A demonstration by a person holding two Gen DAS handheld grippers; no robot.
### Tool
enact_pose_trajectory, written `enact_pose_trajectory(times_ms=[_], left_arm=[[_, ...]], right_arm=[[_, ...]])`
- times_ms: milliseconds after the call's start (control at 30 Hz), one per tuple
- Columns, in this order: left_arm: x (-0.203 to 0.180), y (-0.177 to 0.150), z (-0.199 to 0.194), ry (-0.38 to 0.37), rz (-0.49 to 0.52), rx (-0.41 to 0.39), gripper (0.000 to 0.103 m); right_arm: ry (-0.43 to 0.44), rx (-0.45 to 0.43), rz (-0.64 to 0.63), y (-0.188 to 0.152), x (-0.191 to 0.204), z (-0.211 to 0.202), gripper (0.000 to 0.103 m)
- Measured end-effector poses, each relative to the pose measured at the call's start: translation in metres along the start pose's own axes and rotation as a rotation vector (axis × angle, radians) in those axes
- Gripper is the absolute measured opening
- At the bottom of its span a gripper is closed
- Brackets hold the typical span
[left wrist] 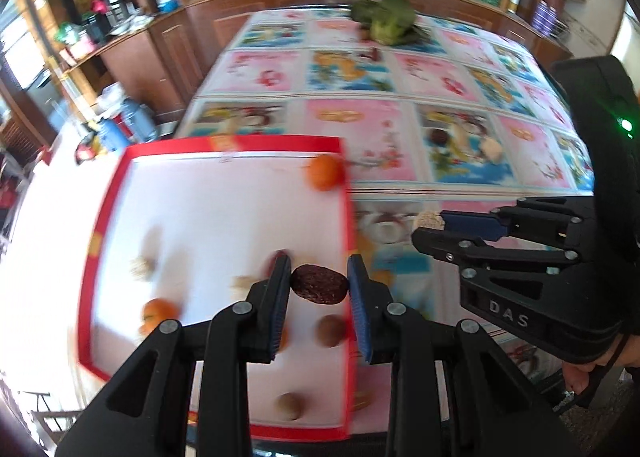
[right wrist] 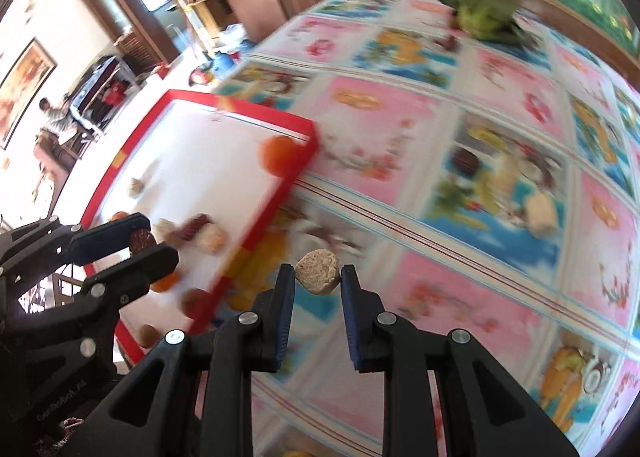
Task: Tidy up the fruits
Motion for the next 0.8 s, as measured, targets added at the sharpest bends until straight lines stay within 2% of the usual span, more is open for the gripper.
enact_pose_trajectory(times_ms=[367,800], left_arm=[[0.064,-0.004,-0.005,0.098,-0.108,-0.024,0.031],[0.091,-0.007,0.000,0.142,-0.140,-0.012,0.031]], right_arm=[[0.030,-0.017,-0.134,0.027,0.054,0.013,0.022],[0.020,-0.032,-0.156,0.035,0.065,0.013,0.022]])
Point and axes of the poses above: each gripper's, at about its wrist camera, not at the fingertips, and z roughly the way its jaws point, x to its left, y to its top, the point moved 1 cm from there along z, roughly the way its jaws point, and after that the axes turned 14 degrees about -z, right-handed, at the moved point
